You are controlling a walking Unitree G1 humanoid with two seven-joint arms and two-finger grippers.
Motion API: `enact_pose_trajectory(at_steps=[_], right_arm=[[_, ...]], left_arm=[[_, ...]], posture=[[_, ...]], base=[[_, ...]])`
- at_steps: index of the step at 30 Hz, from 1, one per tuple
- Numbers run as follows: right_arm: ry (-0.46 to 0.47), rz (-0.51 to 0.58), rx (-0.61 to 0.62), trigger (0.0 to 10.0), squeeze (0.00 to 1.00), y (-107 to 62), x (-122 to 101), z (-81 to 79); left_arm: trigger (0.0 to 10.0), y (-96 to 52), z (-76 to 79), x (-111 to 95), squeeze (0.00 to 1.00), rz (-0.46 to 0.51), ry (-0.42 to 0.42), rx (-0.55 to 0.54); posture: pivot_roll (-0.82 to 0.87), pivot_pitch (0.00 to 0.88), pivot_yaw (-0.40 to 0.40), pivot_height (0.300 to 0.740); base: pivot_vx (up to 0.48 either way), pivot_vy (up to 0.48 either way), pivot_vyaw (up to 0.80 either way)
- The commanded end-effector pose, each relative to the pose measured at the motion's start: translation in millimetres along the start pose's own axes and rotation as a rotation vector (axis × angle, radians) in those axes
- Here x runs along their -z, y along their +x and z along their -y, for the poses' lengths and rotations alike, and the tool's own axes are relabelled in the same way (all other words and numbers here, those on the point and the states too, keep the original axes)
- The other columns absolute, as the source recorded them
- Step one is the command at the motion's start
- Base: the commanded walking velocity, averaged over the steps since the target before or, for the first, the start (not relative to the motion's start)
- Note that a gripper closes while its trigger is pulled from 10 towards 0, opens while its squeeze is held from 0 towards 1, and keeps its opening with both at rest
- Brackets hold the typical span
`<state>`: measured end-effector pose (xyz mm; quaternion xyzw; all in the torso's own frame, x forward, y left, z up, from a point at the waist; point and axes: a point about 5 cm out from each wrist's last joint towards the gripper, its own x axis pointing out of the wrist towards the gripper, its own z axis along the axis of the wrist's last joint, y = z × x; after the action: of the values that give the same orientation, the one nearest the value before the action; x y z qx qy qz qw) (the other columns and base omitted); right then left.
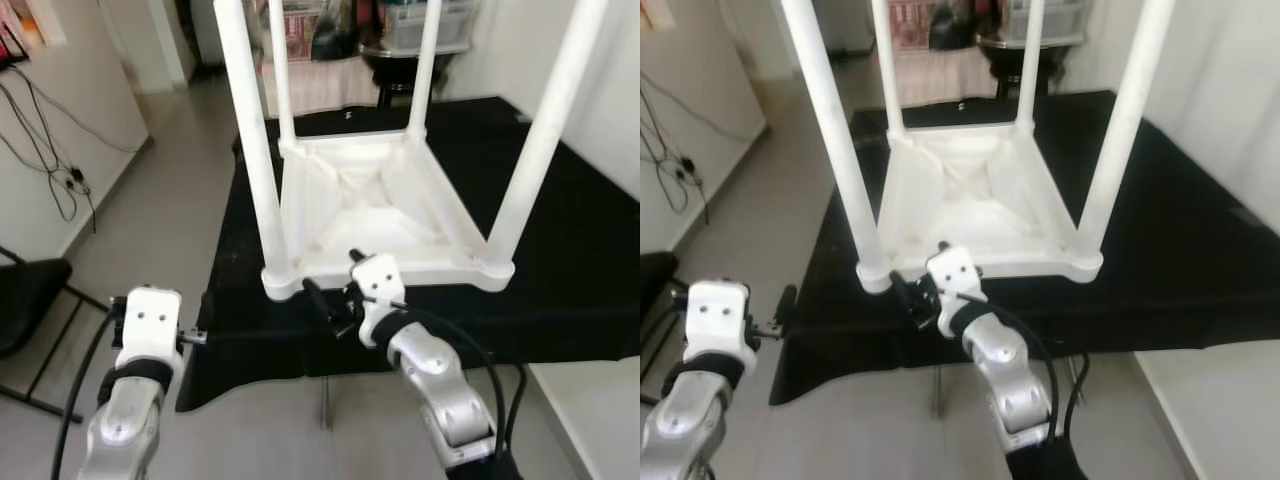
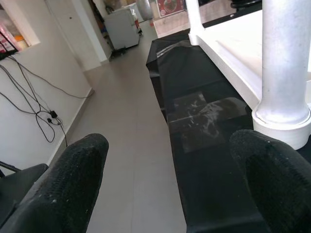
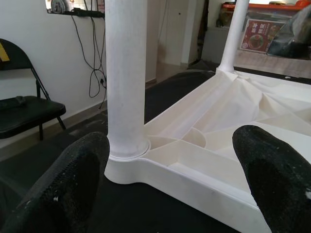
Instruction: Building children table
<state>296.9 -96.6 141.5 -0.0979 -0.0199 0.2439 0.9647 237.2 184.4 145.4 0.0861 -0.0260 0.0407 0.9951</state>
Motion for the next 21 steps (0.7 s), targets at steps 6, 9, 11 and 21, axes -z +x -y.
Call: enact_pose_trajectory(at_steps=[6,9,11,21], right_arm=[[0.006,-0.021,-0.006,10.0,0.00,2.8,3,1.8],[-0.006,-0.012,-0.005,10.0,0.00,2.7,1,2.0],[0.008,-0.019,-0.012,10.0,0.00,3.1,2,1.3],[-0.001,-0.011,-0.037,10.0,0.00,3.8,3,0.0]], left_arm=[[10.0,-0.2,12.8,-2,0.00,0.007,-0.072,0.133],[10.0,0.3,18.3,-5,0.00,0.018,-0.077,0.158],[10.0,0.8,21.9,-7,0.00,0.025,-0.078,0.174],[10.0,0.4,24.0,-8,0.00,0.030,-0.083,0.190]], posture=[[-0.08,0.016,0.070,0.740],[-0.08,0.016,0.072,0.740],[-0.08,0.016,0.071,0.740],[-0.08,0.014,0.069,0.740]], base=[[0.000,0.000,-0.62],[0.000,0.000,-0.27],[0.127,0.000,-0.30],[0.271,0.000,-0.22]])
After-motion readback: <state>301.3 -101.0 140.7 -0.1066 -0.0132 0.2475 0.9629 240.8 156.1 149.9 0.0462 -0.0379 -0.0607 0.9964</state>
